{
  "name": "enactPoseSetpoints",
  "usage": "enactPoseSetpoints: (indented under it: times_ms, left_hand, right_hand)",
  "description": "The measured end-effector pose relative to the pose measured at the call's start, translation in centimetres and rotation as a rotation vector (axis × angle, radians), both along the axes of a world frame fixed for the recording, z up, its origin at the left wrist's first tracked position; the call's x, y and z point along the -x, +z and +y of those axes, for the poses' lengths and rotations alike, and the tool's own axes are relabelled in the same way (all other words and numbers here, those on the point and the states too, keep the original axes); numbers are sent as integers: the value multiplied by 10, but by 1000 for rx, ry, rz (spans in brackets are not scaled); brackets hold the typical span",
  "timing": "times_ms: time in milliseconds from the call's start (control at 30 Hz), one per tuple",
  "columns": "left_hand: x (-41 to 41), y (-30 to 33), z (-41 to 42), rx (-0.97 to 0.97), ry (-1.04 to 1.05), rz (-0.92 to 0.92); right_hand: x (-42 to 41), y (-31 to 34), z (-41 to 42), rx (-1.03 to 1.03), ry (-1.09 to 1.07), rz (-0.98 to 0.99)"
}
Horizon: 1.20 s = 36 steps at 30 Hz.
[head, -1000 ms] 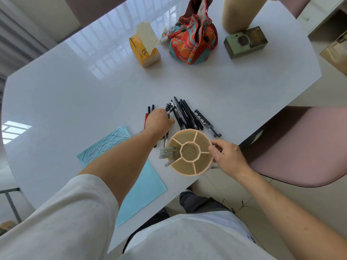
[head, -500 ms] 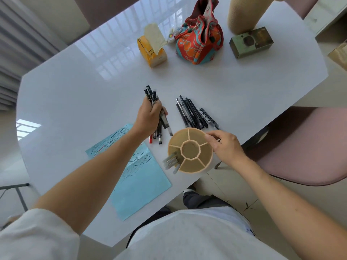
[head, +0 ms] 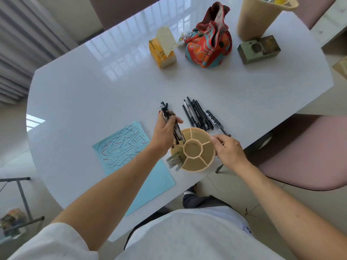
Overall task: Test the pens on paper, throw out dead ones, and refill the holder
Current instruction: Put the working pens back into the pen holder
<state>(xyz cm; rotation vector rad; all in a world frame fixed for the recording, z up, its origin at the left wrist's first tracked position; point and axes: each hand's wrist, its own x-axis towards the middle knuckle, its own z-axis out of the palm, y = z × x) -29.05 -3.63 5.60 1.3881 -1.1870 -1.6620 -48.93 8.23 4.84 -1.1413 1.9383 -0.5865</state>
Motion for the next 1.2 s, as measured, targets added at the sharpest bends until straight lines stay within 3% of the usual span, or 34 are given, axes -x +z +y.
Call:
enactPoseSetpoints:
  times_ms: [300,800,933,1000,1067,1200]
  left_hand:
    - [13,0,-11,42,-47,122]
    - [-22,-7,15,-8,-211,35]
    - [-37,-10,12,48,-95,-3]
    - [-45,-14,2,19,73,-68]
    - [-52,-20,-13,44,189,-278]
    - [-55,-36,-39,191,-1,-743]
  right_hand:
    - [-3,0,-2,6,24,-8]
    - [-3,2,4,52,54,42]
    - [-5,-1,15,-28,96,20]
    - [-7,-3,16,-37,95,28]
    - [-6,-4,15,-44,69,52]
    - [4,-4,14,-37,33,103]
